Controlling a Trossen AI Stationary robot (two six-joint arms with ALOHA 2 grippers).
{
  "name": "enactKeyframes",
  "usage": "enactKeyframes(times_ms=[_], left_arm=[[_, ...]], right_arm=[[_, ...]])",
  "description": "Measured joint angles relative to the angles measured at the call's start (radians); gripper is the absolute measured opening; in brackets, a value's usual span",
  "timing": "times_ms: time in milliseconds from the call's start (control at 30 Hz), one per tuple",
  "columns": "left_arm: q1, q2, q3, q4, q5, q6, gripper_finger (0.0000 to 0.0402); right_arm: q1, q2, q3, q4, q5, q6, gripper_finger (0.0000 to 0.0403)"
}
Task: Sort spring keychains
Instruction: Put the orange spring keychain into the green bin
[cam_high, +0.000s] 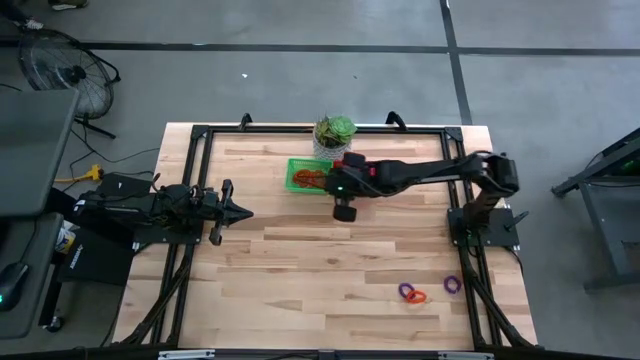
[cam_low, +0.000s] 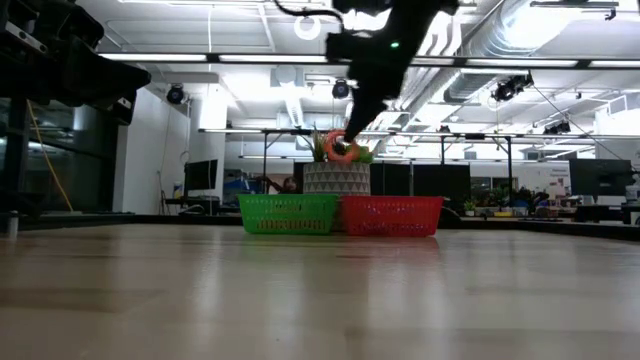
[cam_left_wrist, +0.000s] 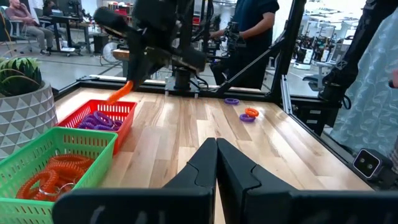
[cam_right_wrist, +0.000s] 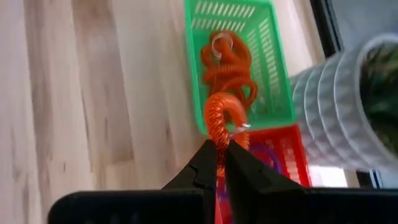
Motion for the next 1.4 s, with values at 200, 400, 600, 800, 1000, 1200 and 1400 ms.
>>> enactKeyframes(times_ms=[200,400,600,800,1000,1200,1400], left_arm=[[0.0,0.0,0.0,0.0,0.0,0.0,0.0],[0.0,0.0,0.0,0.0,0.0,0.0,0.0],[0.0,0.0,0.0,0.0,0.0,0.0,0.0],[0.0,0.0,0.0,0.0,0.0,0.0,0.0],[0.0,0.0,0.0,0.0,0.0,0.0,0.0],[0.0,0.0,0.0,0.0,0.0,0.0,0.0],[0.0,0.0,0.0,0.0,0.0,0.0,0.0]], right_arm=[[-0.016,0.137,0.15,-0.002,0.05,0.003,0.0012],[-0.041,0.262,0.264,-0.007,0.085,-0.005,0.0012],[-0.071,0.345,0.301,0.002,0.106,-0.045,0.0012],[-0.097,0.373,0.301,0.004,0.105,-0.05,0.0028],[-0.107,0.373,0.301,0.011,0.098,-0.105,0.0072],[-0.108,0.373,0.301,0.012,0.097,-0.109,0.0113],[-0.105,0.367,0.301,0.013,0.097,-0.092,0.0153]])
